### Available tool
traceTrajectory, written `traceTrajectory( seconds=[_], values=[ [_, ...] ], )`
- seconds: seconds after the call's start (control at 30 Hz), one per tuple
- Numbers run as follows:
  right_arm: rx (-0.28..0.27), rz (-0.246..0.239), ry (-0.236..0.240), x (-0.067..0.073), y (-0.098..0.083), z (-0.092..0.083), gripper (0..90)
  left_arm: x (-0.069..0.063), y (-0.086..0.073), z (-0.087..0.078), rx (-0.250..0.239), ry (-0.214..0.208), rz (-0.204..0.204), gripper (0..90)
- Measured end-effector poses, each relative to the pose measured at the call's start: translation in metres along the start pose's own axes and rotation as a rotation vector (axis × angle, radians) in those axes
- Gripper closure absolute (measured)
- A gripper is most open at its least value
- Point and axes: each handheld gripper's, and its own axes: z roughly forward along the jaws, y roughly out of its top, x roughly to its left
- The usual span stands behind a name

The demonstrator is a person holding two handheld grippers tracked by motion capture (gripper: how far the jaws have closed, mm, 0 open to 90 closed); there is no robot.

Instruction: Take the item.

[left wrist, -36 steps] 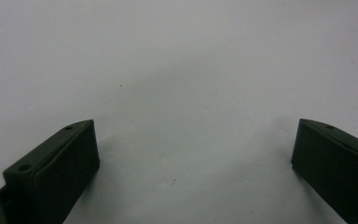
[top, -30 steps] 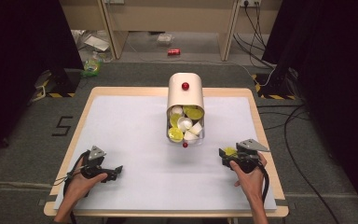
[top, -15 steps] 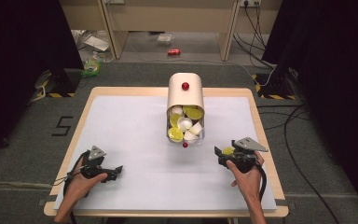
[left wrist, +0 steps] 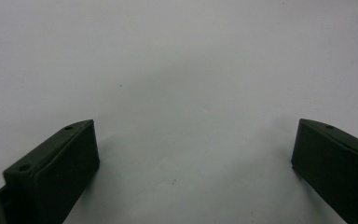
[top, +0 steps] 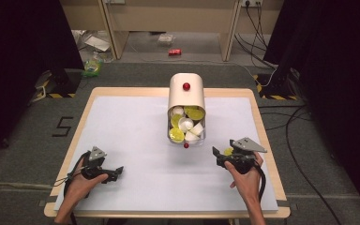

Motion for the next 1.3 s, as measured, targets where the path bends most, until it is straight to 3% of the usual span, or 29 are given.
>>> traceTrajectory(
  seconds=[0.33, 0.83, 1.07, 1.3],
  values=[
    [0.004, -0.011, 0.019, 0.010, 0.001, 0.000, 25.3, 0.000, 0.000, 0.000, 0.000, 0.000, 0.000, 0.0],
    [0.022, -0.030, 0.045, 0.030, -0.011, -0.007, 25.3, 0.000, 0.000, 0.000, 0.000, 0.000, 0.000, 0.0],
    [0.046, -0.023, 0.031, 0.030, -0.023, -0.018, 21.7, 0.000, 0.000, 0.000, 0.000, 0.000, 0.000, 0.0],
    [0.079, -0.015, -0.017, 0.023, -0.038, -0.028, 17.7, 0.000, 0.000, 0.000, 0.000, 0.000, 0.000, 0.0]
  ],
)
